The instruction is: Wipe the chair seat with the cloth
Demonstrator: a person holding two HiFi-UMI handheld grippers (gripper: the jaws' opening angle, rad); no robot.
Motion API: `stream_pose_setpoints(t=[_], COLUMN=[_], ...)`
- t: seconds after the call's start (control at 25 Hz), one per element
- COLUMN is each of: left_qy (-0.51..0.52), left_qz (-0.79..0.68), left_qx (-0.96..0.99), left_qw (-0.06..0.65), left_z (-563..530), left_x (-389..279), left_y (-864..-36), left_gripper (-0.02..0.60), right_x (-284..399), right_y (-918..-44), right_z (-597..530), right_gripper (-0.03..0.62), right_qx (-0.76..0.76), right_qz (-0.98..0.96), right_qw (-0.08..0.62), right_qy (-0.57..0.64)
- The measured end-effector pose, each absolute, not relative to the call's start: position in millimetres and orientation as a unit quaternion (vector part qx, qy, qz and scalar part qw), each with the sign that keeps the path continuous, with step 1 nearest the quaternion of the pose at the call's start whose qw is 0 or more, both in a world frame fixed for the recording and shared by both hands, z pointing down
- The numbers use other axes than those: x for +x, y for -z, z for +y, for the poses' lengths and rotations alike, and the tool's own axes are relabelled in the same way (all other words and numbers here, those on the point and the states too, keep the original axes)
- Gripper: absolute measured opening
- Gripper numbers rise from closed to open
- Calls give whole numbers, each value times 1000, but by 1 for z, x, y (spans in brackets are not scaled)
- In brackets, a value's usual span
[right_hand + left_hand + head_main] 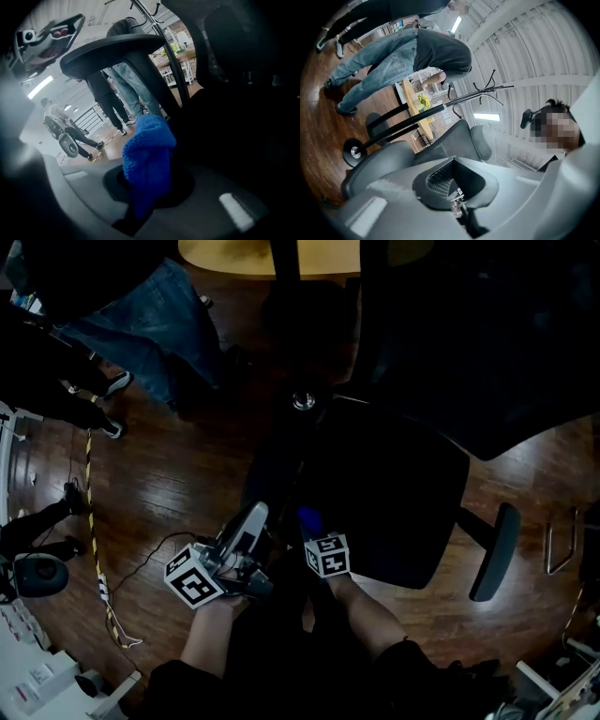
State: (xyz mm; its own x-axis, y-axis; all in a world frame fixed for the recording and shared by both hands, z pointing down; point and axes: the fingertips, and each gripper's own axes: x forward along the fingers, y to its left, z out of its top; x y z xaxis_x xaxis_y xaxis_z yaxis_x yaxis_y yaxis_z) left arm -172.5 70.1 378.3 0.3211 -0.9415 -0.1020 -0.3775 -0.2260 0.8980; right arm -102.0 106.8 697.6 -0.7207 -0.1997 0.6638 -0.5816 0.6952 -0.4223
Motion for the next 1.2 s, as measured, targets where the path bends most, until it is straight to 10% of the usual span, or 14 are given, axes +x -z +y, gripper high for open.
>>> stream_pose_setpoints(t=[0.76, 1.2], left_qy=[284, 292], left_qz=[-312, -321], left_qx=[781, 793], left_qw=[460, 427], left_z=[1, 0], left_x=[-2, -7], left_y=[-378, -336], left_gripper=[-12, -11], right_x=[246, 247], right_y=[-699, -680], right_z=[73, 59], right_gripper=[35, 35], right_qx=[544, 508], right_qz=[-693, -707], right_qw=[246, 188], right_qy=[-403, -455])
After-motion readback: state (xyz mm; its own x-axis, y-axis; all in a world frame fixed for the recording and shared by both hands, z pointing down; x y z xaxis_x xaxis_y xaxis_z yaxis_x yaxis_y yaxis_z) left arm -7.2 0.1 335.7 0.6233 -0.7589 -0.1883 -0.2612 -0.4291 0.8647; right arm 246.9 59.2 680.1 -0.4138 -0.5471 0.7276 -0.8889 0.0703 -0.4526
